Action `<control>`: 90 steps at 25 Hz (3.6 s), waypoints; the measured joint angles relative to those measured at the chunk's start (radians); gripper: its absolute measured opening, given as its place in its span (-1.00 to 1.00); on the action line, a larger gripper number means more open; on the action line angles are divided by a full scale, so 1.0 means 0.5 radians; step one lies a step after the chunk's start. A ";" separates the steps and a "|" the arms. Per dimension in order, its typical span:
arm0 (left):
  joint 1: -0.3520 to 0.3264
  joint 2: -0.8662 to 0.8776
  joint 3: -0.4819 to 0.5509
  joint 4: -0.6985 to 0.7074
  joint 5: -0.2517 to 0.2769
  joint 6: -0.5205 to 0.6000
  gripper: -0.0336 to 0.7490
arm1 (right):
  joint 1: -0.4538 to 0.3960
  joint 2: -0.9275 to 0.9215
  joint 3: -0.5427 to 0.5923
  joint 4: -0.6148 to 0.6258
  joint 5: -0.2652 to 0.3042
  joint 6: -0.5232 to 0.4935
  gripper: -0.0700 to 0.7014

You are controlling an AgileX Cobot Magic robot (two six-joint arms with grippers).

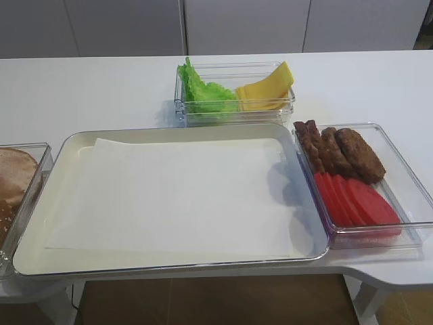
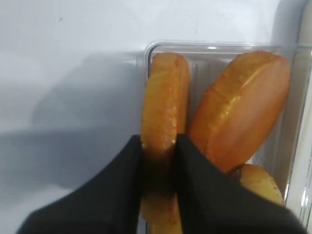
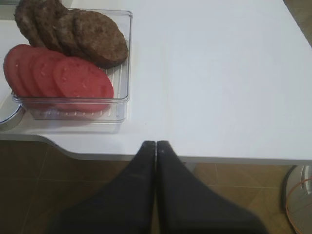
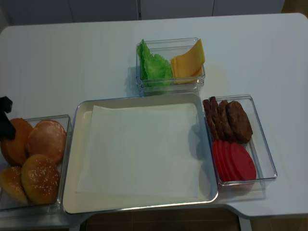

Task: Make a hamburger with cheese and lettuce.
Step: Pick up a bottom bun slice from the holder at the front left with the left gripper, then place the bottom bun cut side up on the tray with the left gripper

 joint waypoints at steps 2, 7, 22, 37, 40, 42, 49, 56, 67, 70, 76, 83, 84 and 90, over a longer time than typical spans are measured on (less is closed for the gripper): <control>0.000 -0.020 0.000 0.009 0.005 0.000 -0.55 | 0.000 0.000 0.000 0.000 0.000 0.000 -0.83; 0.000 -0.115 0.000 0.030 0.000 0.000 -0.56 | 0.000 0.000 0.000 0.000 0.000 -0.004 -0.83; -0.006 -0.671 0.000 0.048 -0.046 -0.091 -0.57 | 0.000 0.000 0.000 0.000 0.000 -0.004 -0.83; -0.682 -0.895 0.000 -0.041 -0.161 -0.168 -0.57 | 0.000 0.000 0.000 0.000 0.000 -0.007 -0.83; -0.978 -0.895 0.000 0.117 -0.212 -0.197 -0.57 | 0.000 0.000 0.000 0.000 0.000 -0.007 -0.83; -1.188 -0.895 0.000 0.276 -0.271 -0.270 -0.57 | 0.000 0.000 0.000 0.000 0.000 -0.007 -0.83; -1.920 -0.728 0.000 1.099 -0.279 -0.954 -0.57 | 0.000 0.000 0.000 0.000 0.000 -0.007 -0.82; -2.444 -0.427 0.000 1.595 -0.278 -1.418 -0.57 | 0.000 0.000 0.000 0.000 0.000 -0.007 -0.83; -2.767 -0.131 0.000 2.108 -0.268 -1.849 -0.57 | 0.000 0.000 0.000 0.000 0.000 -0.007 -0.83; -2.793 -0.075 0.000 2.172 -0.271 -1.873 -0.57 | 0.000 0.000 0.000 0.000 0.000 -0.007 -0.83; -2.797 0.054 0.000 2.297 -0.275 -2.032 -0.57 | 0.000 0.000 0.000 0.000 0.000 -0.007 -0.83; -2.797 0.129 0.000 2.362 -0.284 -2.084 -0.57 | 0.000 0.000 0.000 0.000 0.000 -0.007 -0.83; -2.797 0.148 0.000 2.365 -0.284 -2.084 -0.57 | 0.000 0.000 0.000 0.000 0.000 -0.007 -0.83; -2.797 0.242 0.000 2.370 -0.300 -2.085 -0.57 | 0.000 0.000 0.000 0.000 0.000 -0.007 -0.83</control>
